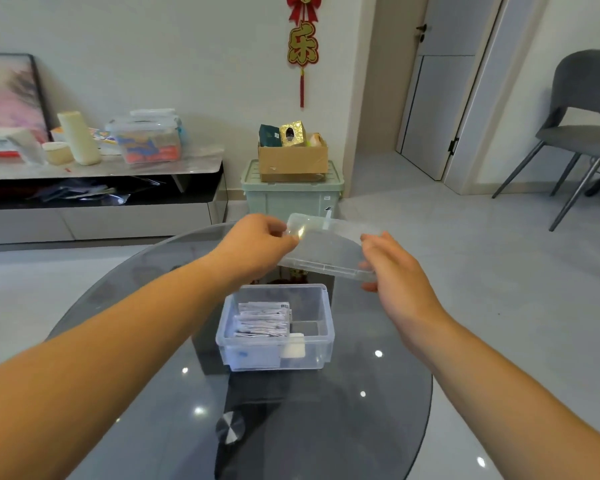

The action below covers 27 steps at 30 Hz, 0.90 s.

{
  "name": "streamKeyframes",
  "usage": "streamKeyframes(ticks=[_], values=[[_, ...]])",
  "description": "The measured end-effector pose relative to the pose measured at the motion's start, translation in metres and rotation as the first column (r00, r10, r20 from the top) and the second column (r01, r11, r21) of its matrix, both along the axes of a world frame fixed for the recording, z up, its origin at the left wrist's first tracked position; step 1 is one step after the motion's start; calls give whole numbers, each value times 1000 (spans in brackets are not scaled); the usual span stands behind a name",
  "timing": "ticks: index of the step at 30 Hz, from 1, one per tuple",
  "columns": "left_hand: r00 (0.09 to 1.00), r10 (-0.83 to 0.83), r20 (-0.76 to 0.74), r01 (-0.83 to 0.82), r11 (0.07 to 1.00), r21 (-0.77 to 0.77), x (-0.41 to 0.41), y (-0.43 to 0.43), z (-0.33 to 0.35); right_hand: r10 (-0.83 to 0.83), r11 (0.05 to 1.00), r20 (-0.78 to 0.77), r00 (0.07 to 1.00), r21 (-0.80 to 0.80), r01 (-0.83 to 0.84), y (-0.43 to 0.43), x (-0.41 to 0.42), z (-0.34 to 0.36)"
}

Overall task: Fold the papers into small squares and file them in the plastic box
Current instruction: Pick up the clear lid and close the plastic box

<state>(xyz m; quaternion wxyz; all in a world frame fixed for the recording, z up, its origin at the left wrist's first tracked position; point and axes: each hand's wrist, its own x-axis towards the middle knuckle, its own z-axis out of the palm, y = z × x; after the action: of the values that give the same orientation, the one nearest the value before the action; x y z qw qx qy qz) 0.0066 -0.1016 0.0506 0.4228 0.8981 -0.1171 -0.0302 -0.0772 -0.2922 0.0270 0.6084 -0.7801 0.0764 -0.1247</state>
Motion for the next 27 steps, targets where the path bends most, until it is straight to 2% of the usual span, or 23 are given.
streamKeyframes(ticks=[2, 8, 17, 21, 27], values=[[999, 47, -3, -47, 999, -17, -25, 26, -3, 73, 994, -3, 997, -85, -73, 13, -9, 1], [990, 134, -45, -138, 986, -97, -73, 70, -25, 190, 942, -174, 966, -246, -230, 45, -26, -16], [982, 187, -27, -187, 982, -27, -84, 77, -42, 173, 915, -173, 970, -337, -223, 55, -27, -29], [982, 186, -46, -189, 976, -105, -84, 77, -45, 177, 899, -175, 969, -373, -231, 53, -30, -32], [970, 181, -163, -215, 952, -219, -82, 80, -45, 189, 884, -166, 968, -400, -242, 50, -33, -34]])
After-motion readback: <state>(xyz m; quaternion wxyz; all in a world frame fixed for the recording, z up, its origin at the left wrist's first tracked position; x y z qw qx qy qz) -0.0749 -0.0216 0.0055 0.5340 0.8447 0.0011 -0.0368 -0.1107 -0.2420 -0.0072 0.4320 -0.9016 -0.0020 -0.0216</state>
